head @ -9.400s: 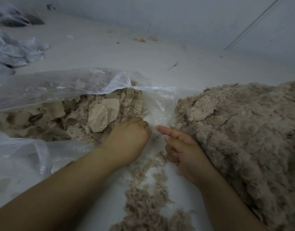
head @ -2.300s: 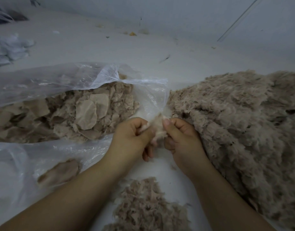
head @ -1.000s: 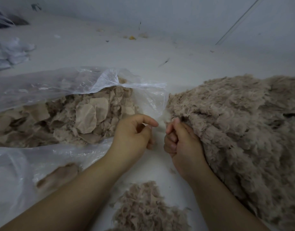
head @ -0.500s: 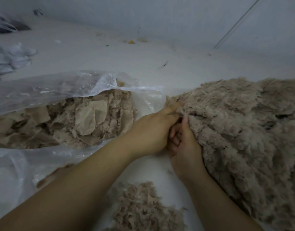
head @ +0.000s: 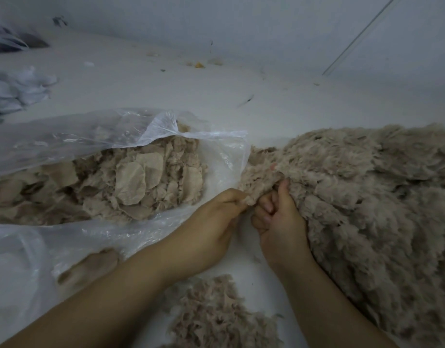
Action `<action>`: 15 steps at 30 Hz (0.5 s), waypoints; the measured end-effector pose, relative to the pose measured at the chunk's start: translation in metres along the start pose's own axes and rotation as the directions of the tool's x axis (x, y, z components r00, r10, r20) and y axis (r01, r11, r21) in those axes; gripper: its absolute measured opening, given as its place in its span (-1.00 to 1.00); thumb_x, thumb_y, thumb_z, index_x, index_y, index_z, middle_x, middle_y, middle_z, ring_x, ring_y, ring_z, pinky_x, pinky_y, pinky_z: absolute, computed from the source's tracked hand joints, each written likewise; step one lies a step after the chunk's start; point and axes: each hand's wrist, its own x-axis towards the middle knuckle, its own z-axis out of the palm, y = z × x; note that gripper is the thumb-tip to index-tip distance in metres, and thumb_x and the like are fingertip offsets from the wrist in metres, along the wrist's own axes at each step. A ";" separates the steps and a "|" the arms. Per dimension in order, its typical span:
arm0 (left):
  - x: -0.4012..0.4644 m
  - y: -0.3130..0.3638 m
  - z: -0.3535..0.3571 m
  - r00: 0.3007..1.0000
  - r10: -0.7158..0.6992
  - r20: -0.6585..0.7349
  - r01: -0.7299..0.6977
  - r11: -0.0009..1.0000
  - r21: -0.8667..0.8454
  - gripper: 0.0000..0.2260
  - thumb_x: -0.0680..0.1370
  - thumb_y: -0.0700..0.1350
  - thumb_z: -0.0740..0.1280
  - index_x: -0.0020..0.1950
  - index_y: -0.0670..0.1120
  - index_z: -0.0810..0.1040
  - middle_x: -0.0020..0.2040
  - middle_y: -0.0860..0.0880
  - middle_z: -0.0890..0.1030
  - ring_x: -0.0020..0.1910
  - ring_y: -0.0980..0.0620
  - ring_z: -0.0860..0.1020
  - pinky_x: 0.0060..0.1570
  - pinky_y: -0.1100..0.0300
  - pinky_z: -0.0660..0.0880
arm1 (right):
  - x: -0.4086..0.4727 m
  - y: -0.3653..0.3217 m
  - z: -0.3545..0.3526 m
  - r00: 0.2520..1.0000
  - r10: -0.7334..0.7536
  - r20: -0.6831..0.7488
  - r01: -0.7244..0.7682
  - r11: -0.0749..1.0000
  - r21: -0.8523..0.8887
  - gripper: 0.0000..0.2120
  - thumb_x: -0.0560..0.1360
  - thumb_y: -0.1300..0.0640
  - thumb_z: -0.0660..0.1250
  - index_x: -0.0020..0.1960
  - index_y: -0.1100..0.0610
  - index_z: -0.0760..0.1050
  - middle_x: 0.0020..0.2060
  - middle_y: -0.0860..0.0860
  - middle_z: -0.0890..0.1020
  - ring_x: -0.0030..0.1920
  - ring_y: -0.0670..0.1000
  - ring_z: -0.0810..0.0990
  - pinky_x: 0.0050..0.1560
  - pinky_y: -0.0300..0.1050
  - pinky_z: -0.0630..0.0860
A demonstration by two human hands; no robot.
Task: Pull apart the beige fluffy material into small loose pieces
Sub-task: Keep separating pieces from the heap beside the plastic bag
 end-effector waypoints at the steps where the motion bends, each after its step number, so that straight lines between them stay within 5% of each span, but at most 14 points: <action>1: -0.004 0.001 0.000 1.000 0.004 -0.007 -0.004 1.000 -0.005 -0.64 0.55 -0.45 0.15 0.27 -0.23 0.55 0.20 -0.09 0.52 0.21 0.05 0.50 0.27 0.20 0.42 | 0.000 0.000 0.000 1.000 0.008 -0.009 -0.008 1.000 0.005 -0.33 0.63 -0.20 0.04 -0.62 -0.01 0.33 -0.60 -0.12 0.26 -0.62 -0.15 0.18 -0.61 -0.32 0.20; 6: -0.017 0.005 0.002 1.000 -0.008 -0.030 0.007 0.999 -0.032 -0.63 0.55 -0.40 0.15 0.29 -0.19 0.54 0.22 -0.04 0.52 0.23 0.18 0.46 0.29 0.38 0.34 | 0.001 -0.001 0.002 1.000 0.016 -0.019 -0.017 0.999 -0.029 -0.32 0.65 -0.19 0.00 -0.61 -0.01 0.34 -0.60 -0.12 0.26 -0.62 -0.14 0.14 -0.62 -0.31 0.17; 11: -0.006 0.006 0.000 0.965 -0.146 -0.217 0.114 0.981 -0.155 -0.76 0.58 -0.17 0.22 0.07 -0.17 0.67 0.01 0.09 0.58 0.02 0.21 0.53 0.03 0.27 0.50 | 0.001 0.000 0.001 0.999 0.022 -0.023 -0.022 1.000 0.000 -0.34 0.64 -0.17 0.03 -0.60 0.00 0.36 -0.60 -0.12 0.25 -0.61 -0.14 0.15 -0.61 -0.30 0.17; 15: 0.015 0.007 0.006 0.887 -0.293 -0.357 0.215 0.946 -0.241 -0.94 0.48 -0.24 0.46 -0.16 -0.10 0.68 -0.18 0.06 0.61 -0.17 0.15 0.56 -0.14 0.32 0.50 | 0.002 0.001 0.001 1.000 0.011 -0.011 -0.011 0.998 0.056 -0.61 0.65 -0.13 0.06 -0.14 -0.01 0.57 -0.55 -0.10 0.25 -0.58 -0.14 0.14 -0.60 -0.29 0.17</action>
